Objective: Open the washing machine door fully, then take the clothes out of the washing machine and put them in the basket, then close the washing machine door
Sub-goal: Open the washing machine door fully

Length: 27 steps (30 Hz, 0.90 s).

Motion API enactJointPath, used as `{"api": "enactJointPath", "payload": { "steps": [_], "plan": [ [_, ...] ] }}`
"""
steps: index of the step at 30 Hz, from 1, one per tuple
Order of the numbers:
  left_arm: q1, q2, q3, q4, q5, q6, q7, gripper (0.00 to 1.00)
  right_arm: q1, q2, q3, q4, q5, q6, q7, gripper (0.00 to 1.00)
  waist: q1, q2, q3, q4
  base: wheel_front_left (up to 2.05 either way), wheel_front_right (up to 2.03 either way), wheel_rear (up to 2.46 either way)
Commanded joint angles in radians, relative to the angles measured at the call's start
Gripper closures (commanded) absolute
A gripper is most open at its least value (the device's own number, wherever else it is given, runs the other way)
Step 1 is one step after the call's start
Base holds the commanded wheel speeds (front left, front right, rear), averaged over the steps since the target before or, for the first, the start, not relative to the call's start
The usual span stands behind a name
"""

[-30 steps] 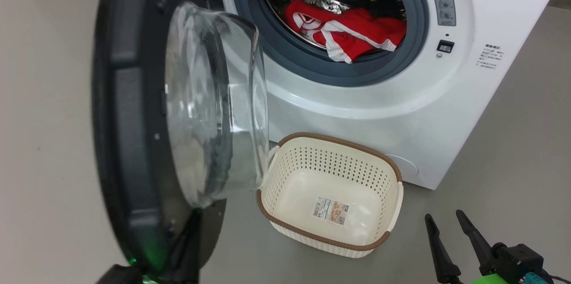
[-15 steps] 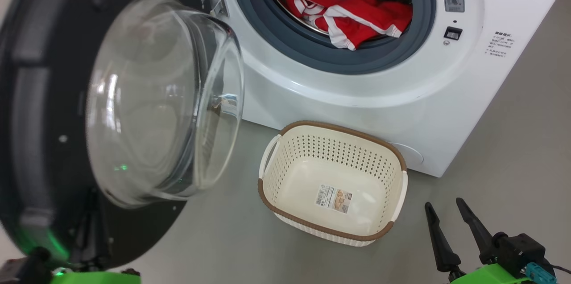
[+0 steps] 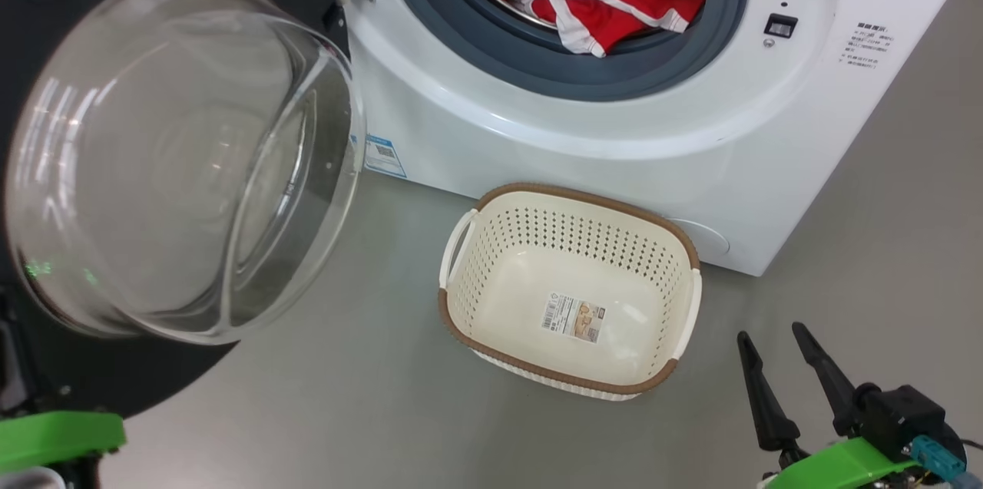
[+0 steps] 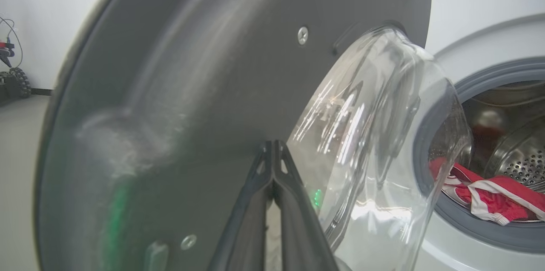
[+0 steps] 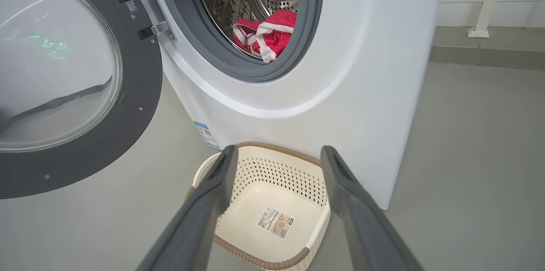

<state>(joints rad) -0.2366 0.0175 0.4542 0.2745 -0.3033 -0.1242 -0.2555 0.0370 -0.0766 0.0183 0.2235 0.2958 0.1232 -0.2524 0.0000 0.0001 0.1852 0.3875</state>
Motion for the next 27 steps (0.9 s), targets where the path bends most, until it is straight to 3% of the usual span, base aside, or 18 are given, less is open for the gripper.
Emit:
{"api": "enactJointPath", "payload": {
  "steps": [1, 12, 20, 27],
  "plan": [
    [-0.045, 0.047, 0.059, -0.008, 0.017, 0.002, -0.006, 1.00, -0.039, -0.016, 0.030, -0.028, -0.013, 0.008, -0.009, 0.00, 0.0000, -0.0001, 0.011, -0.004, 0.00, 0.00, 0.00],
    [-0.162, 0.104, 0.177, 0.109, 0.059, -0.006, -0.006, 1.00, -0.062, -0.032, 0.039, -0.031, -0.017, 0.008, -0.009, 0.00, 0.0000, -0.0001, 0.047, -0.016, 0.00, 0.00, 0.00],
    [-0.201, 0.156, 0.191, 0.188, 0.062, -0.006, -0.006, 1.00, -0.078, -0.035, 0.046, -0.024, -0.012, 0.008, -0.009, 0.00, 0.0000, -0.0001, 0.056, -0.027, 0.00, 0.00, 0.00],
    [-0.193, 0.154, 0.186, 0.202, 0.067, -0.006, -0.006, 1.00, -0.076, -0.030, 0.047, -0.018, -0.007, 0.008, -0.009, 0.00, 0.0000, -0.0001, 0.040, -0.031, 0.00, 0.00, 0.00]
  ]
}}
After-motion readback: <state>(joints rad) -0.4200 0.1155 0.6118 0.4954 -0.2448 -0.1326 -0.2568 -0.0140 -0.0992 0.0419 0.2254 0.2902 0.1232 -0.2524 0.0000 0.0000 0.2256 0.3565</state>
